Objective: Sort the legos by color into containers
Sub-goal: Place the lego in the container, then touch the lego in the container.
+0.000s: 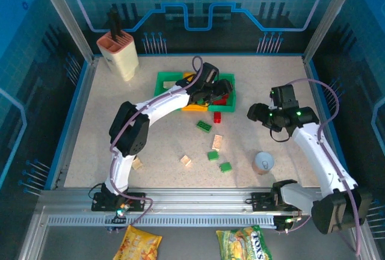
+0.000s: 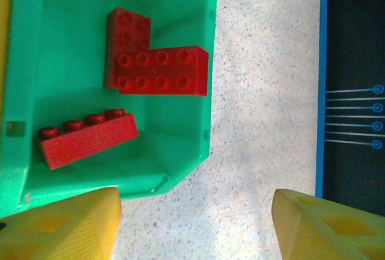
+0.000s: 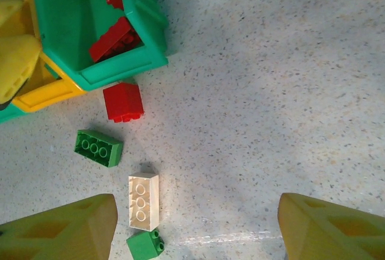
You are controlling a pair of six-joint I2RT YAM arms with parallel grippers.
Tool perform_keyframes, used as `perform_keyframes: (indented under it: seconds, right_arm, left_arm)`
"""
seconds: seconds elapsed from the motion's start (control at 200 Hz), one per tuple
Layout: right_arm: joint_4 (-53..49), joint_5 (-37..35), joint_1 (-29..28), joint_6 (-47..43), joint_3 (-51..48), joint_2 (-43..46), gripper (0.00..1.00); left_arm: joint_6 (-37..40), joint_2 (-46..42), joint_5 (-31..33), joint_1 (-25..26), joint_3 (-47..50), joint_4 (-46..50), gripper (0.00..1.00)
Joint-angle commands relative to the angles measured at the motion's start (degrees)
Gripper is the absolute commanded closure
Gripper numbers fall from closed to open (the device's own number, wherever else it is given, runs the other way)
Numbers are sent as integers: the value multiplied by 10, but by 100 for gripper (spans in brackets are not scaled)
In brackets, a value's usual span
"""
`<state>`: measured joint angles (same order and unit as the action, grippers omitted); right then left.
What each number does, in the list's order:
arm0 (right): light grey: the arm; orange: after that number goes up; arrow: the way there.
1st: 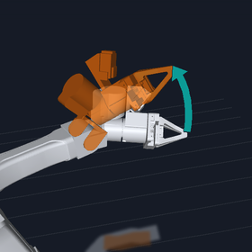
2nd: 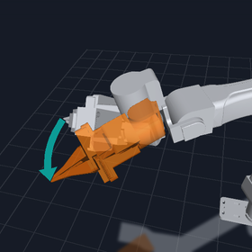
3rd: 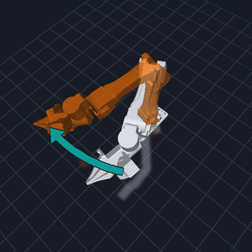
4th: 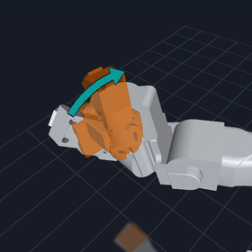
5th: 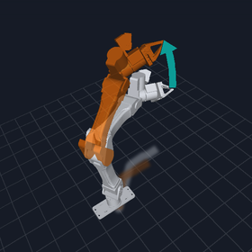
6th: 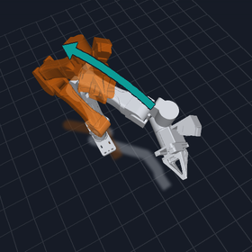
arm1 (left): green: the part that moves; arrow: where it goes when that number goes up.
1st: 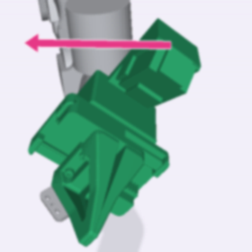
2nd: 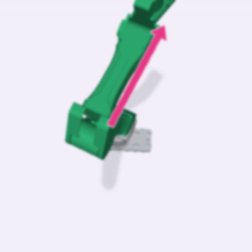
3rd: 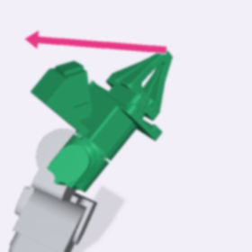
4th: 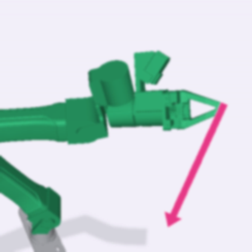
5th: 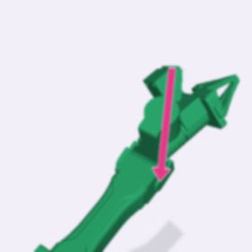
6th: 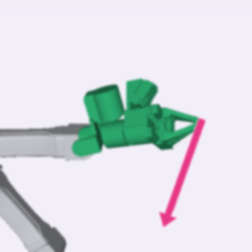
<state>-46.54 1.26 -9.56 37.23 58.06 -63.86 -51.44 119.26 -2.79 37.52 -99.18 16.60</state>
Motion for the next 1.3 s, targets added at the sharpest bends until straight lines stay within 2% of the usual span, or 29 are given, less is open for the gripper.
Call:
perform_keyframes:
  seconds: [0.0,0.235,0.41,0.755,1.046,1.296]
  right_arm:
    - [36,47,6,-30,9,-24,28]
    - [85,103,4,-63,66,-121,28]
    - [102,120,5,-76,134,-213,26]
    - [106,162,0,-80,274,-375,22]
    - [93,180,-5,-81,362,-472,22]
    - [91,192,-13,-76,410,-524,24]
  left_arm:
    - [52,-52,-1,3,28,50,32]
    - [76,-128,-1,1,125,60,33]
    - [48,-207,-17,-18,247,11,34]
    - [31,-347,-10,-61,417,-8,33]
    - [29,-415,-8,-90,477,-3,33]
    - [29,-432,-10,-102,494,0,33]
